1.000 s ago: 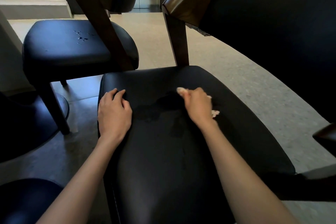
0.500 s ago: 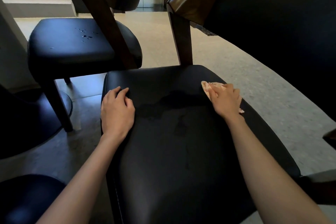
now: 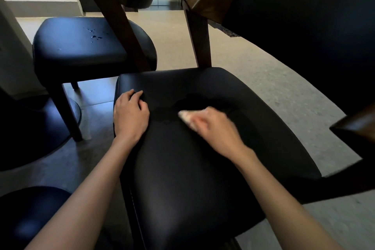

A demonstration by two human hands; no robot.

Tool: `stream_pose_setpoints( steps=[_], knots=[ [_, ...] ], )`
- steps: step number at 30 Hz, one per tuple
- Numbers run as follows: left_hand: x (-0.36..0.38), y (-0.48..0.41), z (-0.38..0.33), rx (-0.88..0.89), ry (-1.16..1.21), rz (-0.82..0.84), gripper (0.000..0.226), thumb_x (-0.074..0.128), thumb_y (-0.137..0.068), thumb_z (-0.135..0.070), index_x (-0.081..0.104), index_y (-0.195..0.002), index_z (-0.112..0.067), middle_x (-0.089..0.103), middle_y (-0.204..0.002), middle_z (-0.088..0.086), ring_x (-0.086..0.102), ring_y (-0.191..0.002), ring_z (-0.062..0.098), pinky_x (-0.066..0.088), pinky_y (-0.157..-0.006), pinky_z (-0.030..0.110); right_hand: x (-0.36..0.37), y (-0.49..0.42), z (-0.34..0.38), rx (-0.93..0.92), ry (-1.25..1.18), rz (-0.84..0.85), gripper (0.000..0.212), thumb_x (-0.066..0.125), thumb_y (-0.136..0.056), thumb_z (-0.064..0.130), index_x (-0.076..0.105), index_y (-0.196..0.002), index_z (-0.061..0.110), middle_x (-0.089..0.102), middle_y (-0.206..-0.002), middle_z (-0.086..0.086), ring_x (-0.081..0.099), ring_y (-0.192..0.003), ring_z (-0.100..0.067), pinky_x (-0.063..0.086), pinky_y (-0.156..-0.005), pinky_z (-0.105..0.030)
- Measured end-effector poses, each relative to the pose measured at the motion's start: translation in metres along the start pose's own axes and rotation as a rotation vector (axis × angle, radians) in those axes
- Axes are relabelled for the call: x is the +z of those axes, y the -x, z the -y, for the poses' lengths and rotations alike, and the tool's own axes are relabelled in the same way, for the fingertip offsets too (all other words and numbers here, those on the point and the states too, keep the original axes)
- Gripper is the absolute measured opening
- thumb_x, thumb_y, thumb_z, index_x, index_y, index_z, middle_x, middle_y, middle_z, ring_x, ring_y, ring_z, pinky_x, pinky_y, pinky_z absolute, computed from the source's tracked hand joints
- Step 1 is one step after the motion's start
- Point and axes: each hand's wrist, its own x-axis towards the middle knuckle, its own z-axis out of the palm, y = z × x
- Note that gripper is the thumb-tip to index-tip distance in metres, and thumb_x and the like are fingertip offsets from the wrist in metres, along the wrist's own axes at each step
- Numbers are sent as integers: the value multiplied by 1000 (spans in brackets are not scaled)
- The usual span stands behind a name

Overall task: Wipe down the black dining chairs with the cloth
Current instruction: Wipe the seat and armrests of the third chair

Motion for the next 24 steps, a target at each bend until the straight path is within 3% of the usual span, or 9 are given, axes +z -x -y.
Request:
stream_pose_setpoints(
  steps=[3, 5, 7, 10, 12, 16, 19, 21, 24],
  knots=[
    [-1, 2, 2, 15, 4, 31, 41, 44, -96, -22, 55, -135, -15, 46, -143, 8, 38, -134, 25, 30, -113, 40, -15, -28, -54, 270, 260, -276, 41, 36, -99, 44, 56, -132, 31, 55, -125, -8, 51, -113, -27, 45, -93, -42],
    [-1, 2, 4, 14, 8, 38, 41, 44, -96, -24, 55, -135, -16, 46, -144, 7, 38, -134, 24, 30, -113, 39, -20, -36, -84, 523, 367, -202, 45, 39, -100, 44, 47, -138, 21, 40, -136, -17, 38, -123, -36, 33, -102, -49],
    [-1, 2, 3, 11, 10, 36, 42, 44, -96, -24, 55, -135, -16, 46, -144, 7, 37, -135, 24, 29, -114, 40, -19, -37, -97, 606, 370, -155, 48, 37, -101, 44, 44, -138, 14, 34, -140, -18, 34, -125, -37, 31, -104, -48],
    [-1, 1, 2, 6, 13, 24, 42, 45, -95, -24, 55, -135, -15, 47, -143, 7, 38, -134, 24, 30, -114, 39, -7, -43, -87, 542, 272, -193, 39, 42, -102, 26, 50, -128, -2, 44, -128, -21, 49, -112, -37, 41, -93, -43],
    [0, 1, 2, 7, 14, 20, 42, 45, -95, -24, 56, -134, -15, 47, -143, 7, 38, -134, 24, 30, -113, 39, 5, -39, -66, 400, 204, -182, 32, 43, -99, 16, 55, -121, -3, 50, -122, -22, 55, -108, -38, 44, -91, -39],
    [-1, 1, 2, 8, 18, 29, 42, 46, -95, -24, 55, -135, -15, 46, -143, 9, 38, -134, 25, 29, -114, 39, 21, 0, 6, 99, 4, -20, 30, 47, -100, 16, 62, -126, 10, 48, -139, -11, 46, -128, -26, 36, -100, -30],
    [-2, 1, 2, 9, 24, 27, 41, 46, -95, -24, 56, -134, -14, 47, -142, 9, 39, -133, 25, 30, -113, 38, 4, 24, 28, -34, -94, 58, 32, 48, -101, 22, 60, -130, 22, 52, -108, 0, 59, -104, -22, 39, -83, -22],
    [-2, 2, 2, 16, 29, 29, 41, 45, -95, -23, 56, -134, -14, 47, -142, 10, 39, -133, 25, 29, -114, 38, -14, 17, 15, -12, -17, -83, 34, 48, -100, 25, 57, -133, 27, 50, -101, -1, 63, -88, -24, 49, -80, -31],
    [-3, 3, 3, 23, 32, 44, 42, 44, -96, -23, 55, -135, -13, 46, -143, 10, 38, -135, 26, 28, -115, 39, -33, -9, -23, 256, 325, -130, 50, 42, -100, 38, 33, -149, 29, 39, -135, -14, 46, -117, -32, 42, -97, -43]
  ],
)
